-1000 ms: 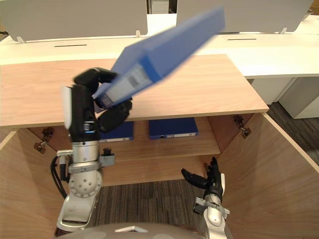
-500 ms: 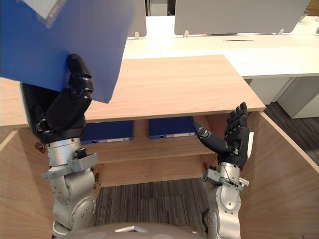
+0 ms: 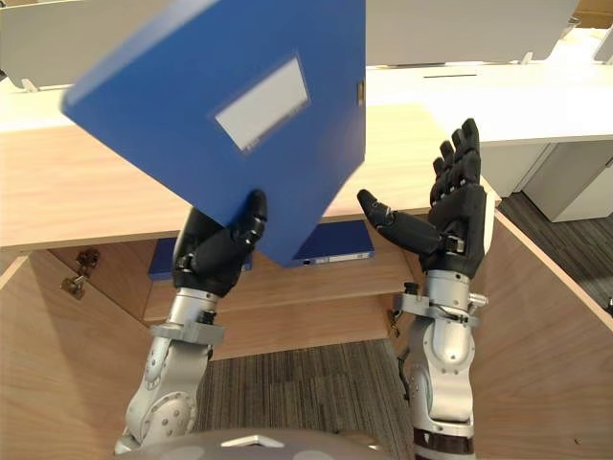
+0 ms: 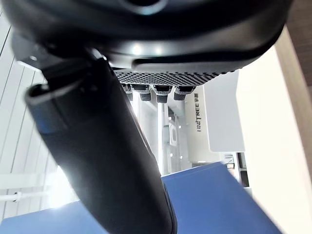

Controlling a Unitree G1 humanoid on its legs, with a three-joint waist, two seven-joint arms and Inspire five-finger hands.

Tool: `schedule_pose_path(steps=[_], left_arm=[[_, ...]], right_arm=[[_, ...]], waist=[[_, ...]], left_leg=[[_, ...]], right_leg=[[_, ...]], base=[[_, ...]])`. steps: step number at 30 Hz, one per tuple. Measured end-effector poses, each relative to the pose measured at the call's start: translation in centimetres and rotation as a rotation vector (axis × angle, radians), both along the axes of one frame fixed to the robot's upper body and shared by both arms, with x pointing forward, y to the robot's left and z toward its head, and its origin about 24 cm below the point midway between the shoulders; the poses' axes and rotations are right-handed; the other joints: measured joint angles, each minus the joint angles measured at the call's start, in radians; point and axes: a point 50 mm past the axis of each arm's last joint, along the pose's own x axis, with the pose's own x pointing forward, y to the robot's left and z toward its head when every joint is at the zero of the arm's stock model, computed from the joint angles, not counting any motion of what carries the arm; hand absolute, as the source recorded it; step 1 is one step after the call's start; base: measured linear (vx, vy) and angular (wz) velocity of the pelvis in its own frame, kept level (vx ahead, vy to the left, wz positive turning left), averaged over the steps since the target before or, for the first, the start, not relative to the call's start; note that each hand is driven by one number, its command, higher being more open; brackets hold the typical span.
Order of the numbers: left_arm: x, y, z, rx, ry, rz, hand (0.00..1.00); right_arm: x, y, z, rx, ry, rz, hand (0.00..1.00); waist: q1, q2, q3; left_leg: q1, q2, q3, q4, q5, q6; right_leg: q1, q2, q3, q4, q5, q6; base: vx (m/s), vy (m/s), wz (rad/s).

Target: Walk over to the cabinet, pick up the folder, carry it to the office cabinet, place the folder inside the office cabinet, then close the office cabinet door

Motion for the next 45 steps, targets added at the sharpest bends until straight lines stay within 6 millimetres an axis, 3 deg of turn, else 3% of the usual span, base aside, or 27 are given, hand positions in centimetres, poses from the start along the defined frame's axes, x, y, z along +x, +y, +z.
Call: schedule_pose_path(steps=[10,21,22,33,45], left_arm=[[-0.4,0.2,-0.9,0.080,-0.043,-0.172,0.00],[-0.1,2.6,-2.0,0.174,-0.015,-0.234,0.00],[-0.1,2.7,-1.9,0.182,-0.016,-0.235,0.00],[2.0,3.8,-1.8,0.207,-0.048,-0.210,0.00],[3.0,4.4,-2.2,0.215,-0.020,-0.042,0.00]], right_arm=[[0.8,-1.4,1.9,-0.113,-0.058,0.133,1.00],[3.2,-3.9,0.8,-0.246,0.089,0.337,1.00],[3.5,-4.0,0.8,-0.255,0.099,0.348,0.00],[5.3,-3.4,-0.7,-0.374,0.266,0.560,0.00],[5.4,-0.8,-1.6,-0.312,0.216,0.580,0.00]], waist=[[0.009,0.001,-0.002],[0.012,-0.002,-0.011],[0.012,-0.002,-0.011],[0.019,-0.018,-0.021],[0.029,-0.025,-0.024]], left_leg=[[-0.006,-0.006,-0.004,-0.001,0.002,0.008],[-0.022,-0.029,-0.015,-0.006,0.012,0.024],[-0.023,-0.030,-0.015,-0.006,0.012,0.024],[-0.037,-0.054,-0.020,-0.021,0.029,0.047],[-0.037,-0.067,-0.025,-0.035,0.040,0.053]], right_leg=[[0.000,-0.011,-0.002,-0.002,0.006,0.010],[-0.010,-0.030,-0.013,-0.012,0.018,0.025],[-0.011,-0.031,-0.013,-0.012,0.018,0.026],[-0.017,-0.056,-0.016,-0.026,0.041,0.039],[-0.024,-0.065,-0.019,-0.036,0.052,0.040]], base=[[-0.01,0.001,0.00],[-0.02,0.005,0.03],[0.00,0.000,0.00],[-0.03,0.006,0.01],[0.00,0.000,0.01]])
